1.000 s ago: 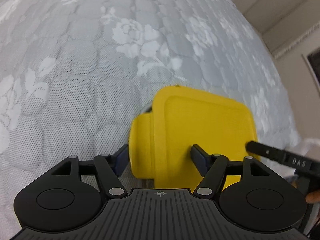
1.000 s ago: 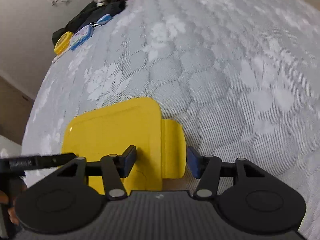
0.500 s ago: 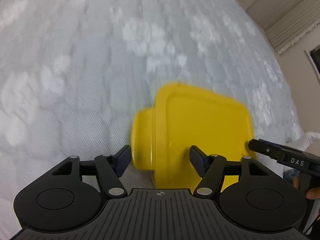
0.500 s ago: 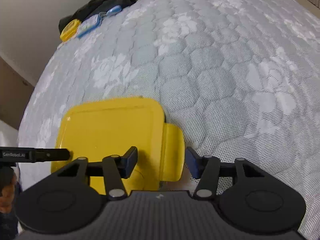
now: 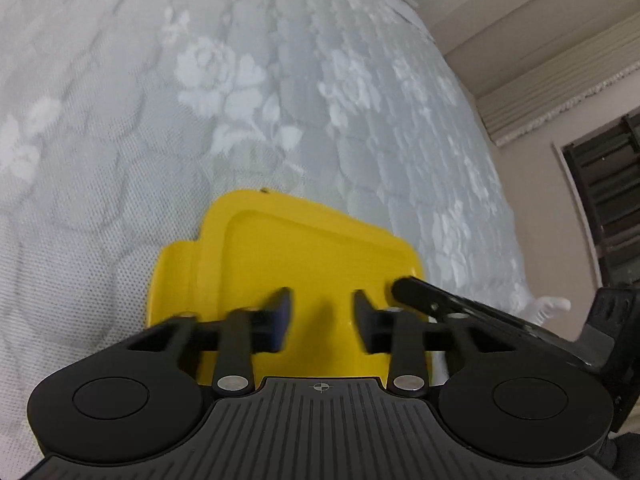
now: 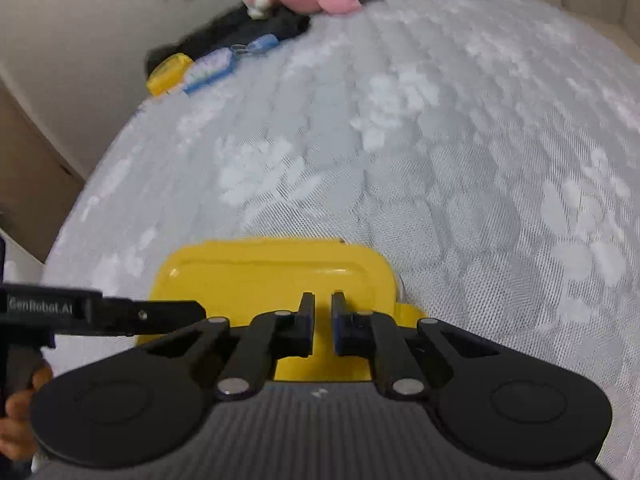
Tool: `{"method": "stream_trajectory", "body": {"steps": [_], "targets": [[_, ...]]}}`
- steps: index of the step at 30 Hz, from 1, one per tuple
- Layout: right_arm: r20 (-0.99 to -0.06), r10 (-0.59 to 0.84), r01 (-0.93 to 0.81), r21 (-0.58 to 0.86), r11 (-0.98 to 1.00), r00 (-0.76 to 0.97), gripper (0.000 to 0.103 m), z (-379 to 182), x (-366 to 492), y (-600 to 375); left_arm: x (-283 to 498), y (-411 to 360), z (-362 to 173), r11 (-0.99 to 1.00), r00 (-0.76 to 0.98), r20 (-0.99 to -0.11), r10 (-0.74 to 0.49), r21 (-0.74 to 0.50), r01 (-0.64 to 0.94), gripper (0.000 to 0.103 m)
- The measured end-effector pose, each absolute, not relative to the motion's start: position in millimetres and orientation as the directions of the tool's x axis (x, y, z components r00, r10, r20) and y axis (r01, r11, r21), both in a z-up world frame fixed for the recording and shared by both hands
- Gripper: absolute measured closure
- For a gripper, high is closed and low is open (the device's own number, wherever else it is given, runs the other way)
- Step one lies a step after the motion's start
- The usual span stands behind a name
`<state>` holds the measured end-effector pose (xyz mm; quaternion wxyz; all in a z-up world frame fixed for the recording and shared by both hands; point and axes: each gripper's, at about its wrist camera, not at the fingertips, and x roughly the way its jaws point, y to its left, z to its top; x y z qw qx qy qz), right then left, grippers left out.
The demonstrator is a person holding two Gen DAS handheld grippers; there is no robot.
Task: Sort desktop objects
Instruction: 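Press the yellow lid down onto the container with both tools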
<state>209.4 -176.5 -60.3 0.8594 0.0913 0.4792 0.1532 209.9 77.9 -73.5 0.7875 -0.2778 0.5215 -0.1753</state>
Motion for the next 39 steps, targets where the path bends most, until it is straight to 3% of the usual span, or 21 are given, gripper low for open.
{"method": "stream_trajectory", "body": {"steps": [1,5,7,10,12,16,19,26,28,31,35,39], "targets": [[-0.796,0.357,-0.171,0.314,0.934,0.489,0.096,-61,211,-175,212,80,-76,0.776,0.39,-0.722,-0.571,-0.63,-0.03,0.075],[-0.798,0.394,-0.132,0.377,0.917,0.456,0.096,-64,219,-170,211,88,-85,0.777,0.393,-0.733,-0.556,-0.626,-0.067,0.101],[-0.793,0.409,-0.142,0.389,0.91,0.452,0.096,-66,219,-165,211,88,-85,0.78,0.404,-0.729,-0.553,-0.624,-0.057,0.101],[-0.784,0.436,-0.159,0.41,0.898,0.443,0.096,-67,215,-161,205,77,-74,0.832,0.423,-0.754,-0.502,-0.555,-0.004,0.099],[-0.779,0.454,-0.154,0.433,0.888,0.432,0.096,-66,211,-161,196,67,-64,0.873,0.437,-0.776,-0.454,-0.485,0.044,0.086],[-0.782,0.439,-0.146,0.42,0.896,0.442,0.095,-65,205,-165,170,51,-43,0.937,0.48,-0.808,-0.341,-0.337,0.098,0.076],[-0.787,0.406,-0.147,0.384,0.912,0.464,0.083,-60,197,-164,159,47,-31,0.95,0.51,-0.804,-0.305,-0.291,0.11,0.063],[-0.76,0.4,-0.17,0.367,0.915,0.512,0.082,-50,193,-165,163,40,-33,0.945,0.506,-0.8,-0.322,-0.302,0.124,0.063],[-0.76,0.39,-0.155,0.365,0.918,0.52,0.075,-51,197,-166,170,43,-41,0.943,0.497,-0.805,-0.324,-0.315,0.104,0.065],[-0.774,0.365,-0.143,0.343,0.928,0.516,0.077,-56,202,-164,183,52,-52,0.936,0.497,-0.804,-0.328,-0.348,0.055,0.072],[-0.787,0.342,-0.173,0.295,0.94,0.514,0.075,-58,203,-155,191,53,-55,0.94,0.52,-0.793,-0.317,-0.334,0.063,0.073],[-0.784,0.34,-0.183,0.287,0.94,0.519,0.074,-60,201,-154,194,67,-61,0.898,0.502,-0.77,-0.393,-0.439,0.03,0.074]]}}
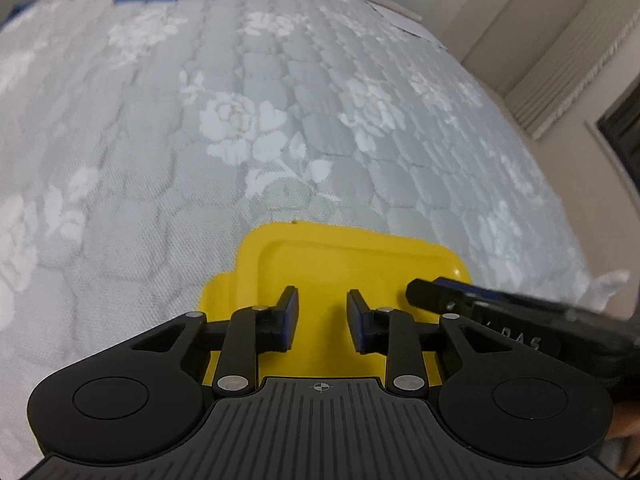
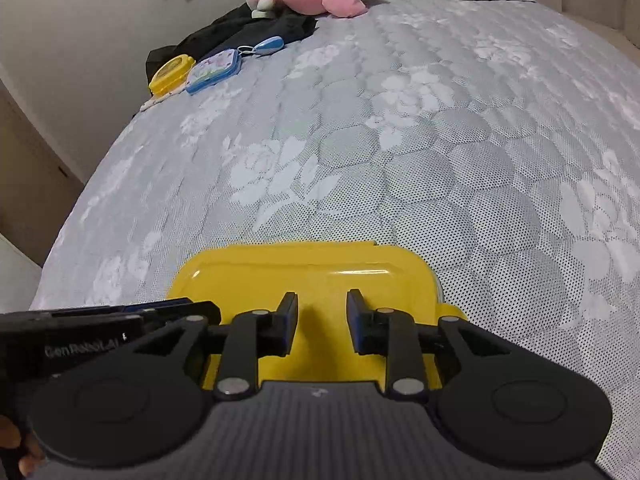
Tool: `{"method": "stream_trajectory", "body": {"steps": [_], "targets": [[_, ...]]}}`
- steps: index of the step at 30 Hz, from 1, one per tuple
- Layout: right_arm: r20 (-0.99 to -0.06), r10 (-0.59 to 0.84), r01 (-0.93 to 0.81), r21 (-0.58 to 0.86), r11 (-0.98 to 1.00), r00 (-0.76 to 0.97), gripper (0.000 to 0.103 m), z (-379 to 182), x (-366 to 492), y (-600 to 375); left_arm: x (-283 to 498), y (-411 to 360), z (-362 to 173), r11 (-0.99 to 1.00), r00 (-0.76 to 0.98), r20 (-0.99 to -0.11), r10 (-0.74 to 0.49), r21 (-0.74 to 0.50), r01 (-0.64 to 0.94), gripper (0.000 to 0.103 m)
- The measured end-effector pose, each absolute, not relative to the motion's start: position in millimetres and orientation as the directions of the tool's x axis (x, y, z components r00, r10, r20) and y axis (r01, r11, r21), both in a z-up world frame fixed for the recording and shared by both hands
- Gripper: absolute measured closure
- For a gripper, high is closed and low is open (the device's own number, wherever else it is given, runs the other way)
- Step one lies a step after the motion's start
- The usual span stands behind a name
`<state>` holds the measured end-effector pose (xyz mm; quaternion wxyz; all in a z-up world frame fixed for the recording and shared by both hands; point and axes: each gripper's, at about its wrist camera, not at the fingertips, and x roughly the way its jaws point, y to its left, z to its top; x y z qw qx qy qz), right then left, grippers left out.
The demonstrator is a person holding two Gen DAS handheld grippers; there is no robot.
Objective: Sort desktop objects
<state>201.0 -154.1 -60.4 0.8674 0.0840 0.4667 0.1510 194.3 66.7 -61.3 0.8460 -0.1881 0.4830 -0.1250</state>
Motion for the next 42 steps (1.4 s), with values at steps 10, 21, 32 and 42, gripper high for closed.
{"method": "stream_trajectory", "body": {"steps": [10,21,32,42], "targets": [[-0.794,0.361,-0.131,0.342,0.93,0.489,0.074,-55,185,-176,180,96,-61,0.827,0.433,-0.757,-0.489,-0.561,-0.047,0.071],[-0.831,0.284,0.011,0.329,0.944,0.479,0.042,-60,158,-237,173,123,-37,0.84,0.518,-0.75,-0.412,-0.533,-0.104,0.063],[-0.77,0.403,0.004,0.466,0.885,0.495,0.058,-70,176,-238,191,118,-59,0.843,0.472,-0.783,-0.406,-0.52,-0.137,0.055],[-0.79,0.375,-0.039,0.409,0.912,0.486,0.062,-65,169,-222,190,98,-43,0.841,0.474,-0.752,-0.458,-0.539,-0.043,0.057]]}}
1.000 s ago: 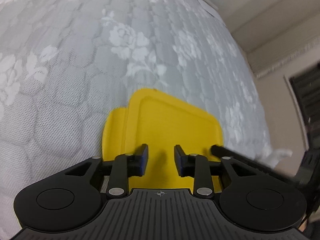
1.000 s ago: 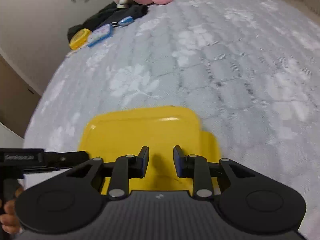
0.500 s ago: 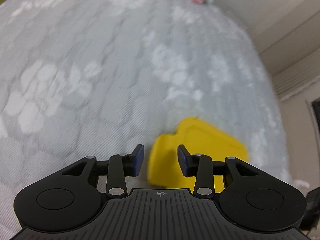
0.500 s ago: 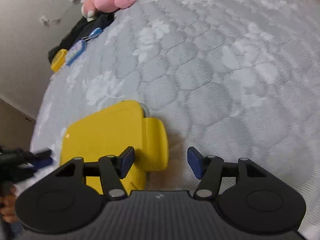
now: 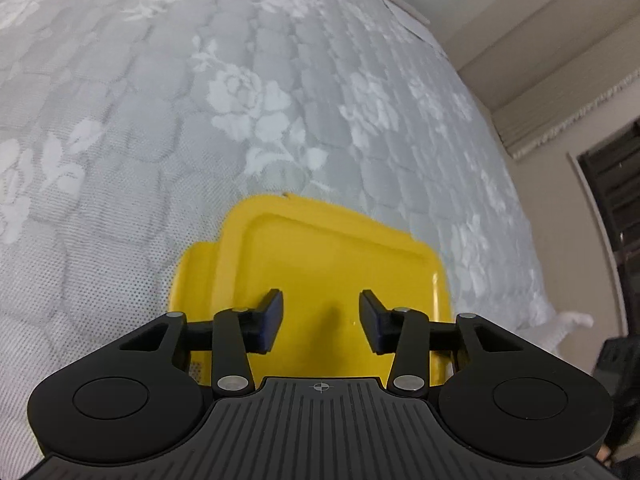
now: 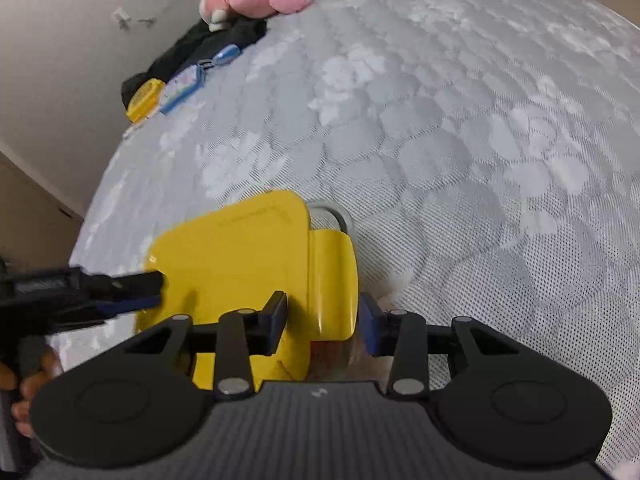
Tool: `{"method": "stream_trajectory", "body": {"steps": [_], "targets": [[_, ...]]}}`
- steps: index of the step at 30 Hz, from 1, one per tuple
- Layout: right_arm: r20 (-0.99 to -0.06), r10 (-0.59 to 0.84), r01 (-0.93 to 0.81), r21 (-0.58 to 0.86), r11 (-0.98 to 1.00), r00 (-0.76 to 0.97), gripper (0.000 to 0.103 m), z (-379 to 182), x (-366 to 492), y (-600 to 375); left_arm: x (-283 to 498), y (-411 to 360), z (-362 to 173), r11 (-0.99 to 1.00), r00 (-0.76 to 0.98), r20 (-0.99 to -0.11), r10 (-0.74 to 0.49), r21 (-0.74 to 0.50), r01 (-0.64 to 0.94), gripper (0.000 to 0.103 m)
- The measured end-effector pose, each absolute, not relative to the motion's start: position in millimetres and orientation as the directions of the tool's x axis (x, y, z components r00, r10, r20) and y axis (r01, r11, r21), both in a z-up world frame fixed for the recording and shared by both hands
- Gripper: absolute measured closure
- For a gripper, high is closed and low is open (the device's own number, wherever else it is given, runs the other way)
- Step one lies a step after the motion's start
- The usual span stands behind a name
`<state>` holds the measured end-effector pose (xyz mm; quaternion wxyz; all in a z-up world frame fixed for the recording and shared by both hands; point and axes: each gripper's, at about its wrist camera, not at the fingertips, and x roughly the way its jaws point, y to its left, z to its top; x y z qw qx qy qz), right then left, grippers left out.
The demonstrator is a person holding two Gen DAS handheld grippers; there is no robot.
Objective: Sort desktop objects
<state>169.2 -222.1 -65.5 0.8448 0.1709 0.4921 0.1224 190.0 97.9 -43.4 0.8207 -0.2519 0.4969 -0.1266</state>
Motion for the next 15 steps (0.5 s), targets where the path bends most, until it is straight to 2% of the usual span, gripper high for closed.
{"method": "stream_trajectory", "body": {"steps": [4,6,10,12,15], "targets": [[-0.787,0.39,-0.025,0.432,0.901,0.478,0.062,-67,169,-226,178,111,-22,0.92,0.525,-0.792,-0.311,-0.39,-0.042,0.056],[-0.785,0.389,-0.031,0.428,0.903,0.482,0.062,-66,169,-225,175,121,-21,0.928,0.527,-0.803,-0.278,-0.366,-0.067,0.053],[-0.785,0.393,-0.031,0.432,0.901,0.479,0.062,-66,169,-227,176,153,-45,0.887,0.474,-0.834,-0.283,-0.416,-0.202,0.053],[-0.788,0.393,-0.023,0.435,0.9,0.474,0.062,-68,169,-228,180,167,-68,0.842,0.443,-0.83,-0.339,-0.478,-0.25,0.052],[-0.789,0.4,-0.011,0.447,0.894,0.467,0.062,-70,169,-231,181,186,-101,0.717,0.432,-0.777,-0.457,-0.61,-0.338,0.052]]}}
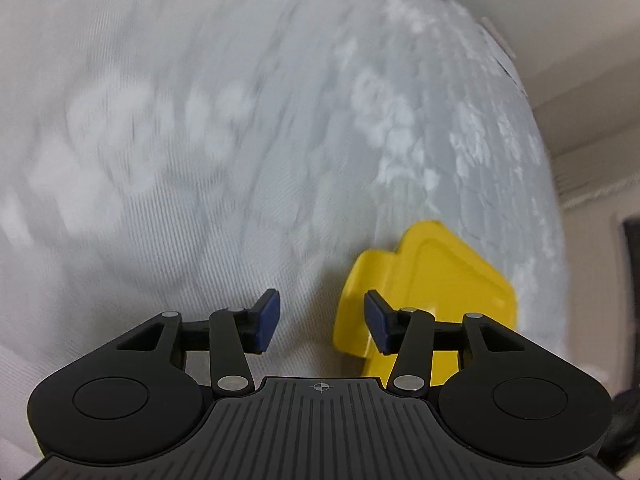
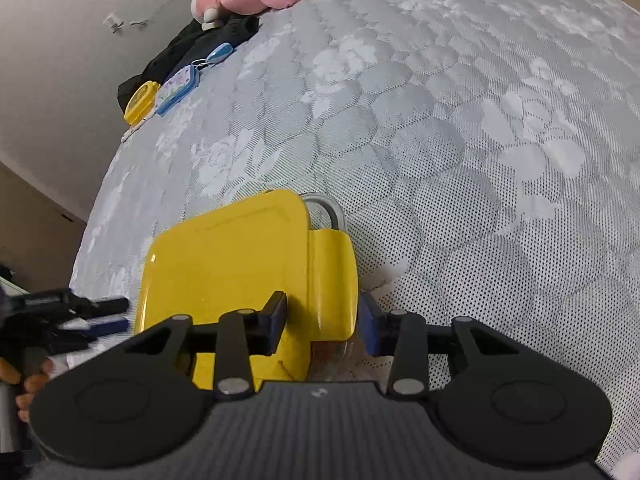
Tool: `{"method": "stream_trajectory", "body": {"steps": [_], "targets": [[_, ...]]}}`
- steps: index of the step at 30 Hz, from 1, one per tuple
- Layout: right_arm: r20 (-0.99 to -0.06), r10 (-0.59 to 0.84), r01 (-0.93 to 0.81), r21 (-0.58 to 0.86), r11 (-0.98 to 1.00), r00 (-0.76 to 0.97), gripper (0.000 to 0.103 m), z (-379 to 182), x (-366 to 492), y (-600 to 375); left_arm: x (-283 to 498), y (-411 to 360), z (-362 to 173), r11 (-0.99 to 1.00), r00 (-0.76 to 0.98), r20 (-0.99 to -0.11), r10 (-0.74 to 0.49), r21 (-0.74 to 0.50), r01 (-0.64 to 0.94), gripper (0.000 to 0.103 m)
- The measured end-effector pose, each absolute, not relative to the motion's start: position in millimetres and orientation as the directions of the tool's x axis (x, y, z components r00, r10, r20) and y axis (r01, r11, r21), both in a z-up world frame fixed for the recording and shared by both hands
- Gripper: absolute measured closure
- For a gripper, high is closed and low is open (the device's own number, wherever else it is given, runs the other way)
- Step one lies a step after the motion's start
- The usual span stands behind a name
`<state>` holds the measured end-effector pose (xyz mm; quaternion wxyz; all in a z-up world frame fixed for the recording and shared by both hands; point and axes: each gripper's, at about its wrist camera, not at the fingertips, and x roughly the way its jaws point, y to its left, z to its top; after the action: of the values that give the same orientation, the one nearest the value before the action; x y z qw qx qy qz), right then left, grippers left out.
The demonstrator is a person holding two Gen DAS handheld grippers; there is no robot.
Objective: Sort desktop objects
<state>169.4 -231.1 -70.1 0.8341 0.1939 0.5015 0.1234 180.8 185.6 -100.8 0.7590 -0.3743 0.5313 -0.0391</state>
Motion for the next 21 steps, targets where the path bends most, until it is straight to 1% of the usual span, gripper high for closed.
{"method": "stream_trajectory", "body": {"steps": [3,4,6,8,10,12,16,21], "targets": [[-0.787,0.399,-0.019,0.443,0.896,0.47,0.062,-68,170,-232,183,189,-108,0.618,0.467,-0.706,-0.532,-0.701,-0.356,0.053],[-0.786,0.399,-0.023,0.442,0.897,0.472,0.062,-67,169,-232,184,185,-105,0.618,0.473,-0.694,-0.542,-0.711,-0.336,0.053],[-0.783,0.399,-0.029,0.44,0.897,0.477,0.062,-65,169,-232,189,168,-92,0.655,0.471,-0.682,-0.559,-0.712,-0.253,0.052],[-0.778,0.397,-0.031,0.439,0.898,0.487,0.062,-62,169,-232,190,150,-79,0.685,0.476,-0.665,-0.575,-0.71,-0.165,0.052],[-0.776,0.392,-0.032,0.434,0.9,0.494,0.062,-60,168,-234,192,131,-71,0.676,0.463,-0.632,-0.621,-0.731,-0.092,0.052],[-0.784,0.387,-0.02,0.432,0.901,0.485,0.062,-62,168,-234,192,111,-65,0.712,0.45,-0.65,-0.613,-0.701,-0.043,0.052],[-0.795,0.38,0.008,0.435,0.901,0.473,0.062,-68,168,-237,188,84,-59,0.826,0.446,-0.74,-0.505,-0.563,0.0,0.052],[-0.795,0.379,0.005,0.432,0.902,0.474,0.062,-68,171,-238,179,77,-47,0.873,0.457,-0.763,-0.456,-0.483,0.064,0.052]]}}
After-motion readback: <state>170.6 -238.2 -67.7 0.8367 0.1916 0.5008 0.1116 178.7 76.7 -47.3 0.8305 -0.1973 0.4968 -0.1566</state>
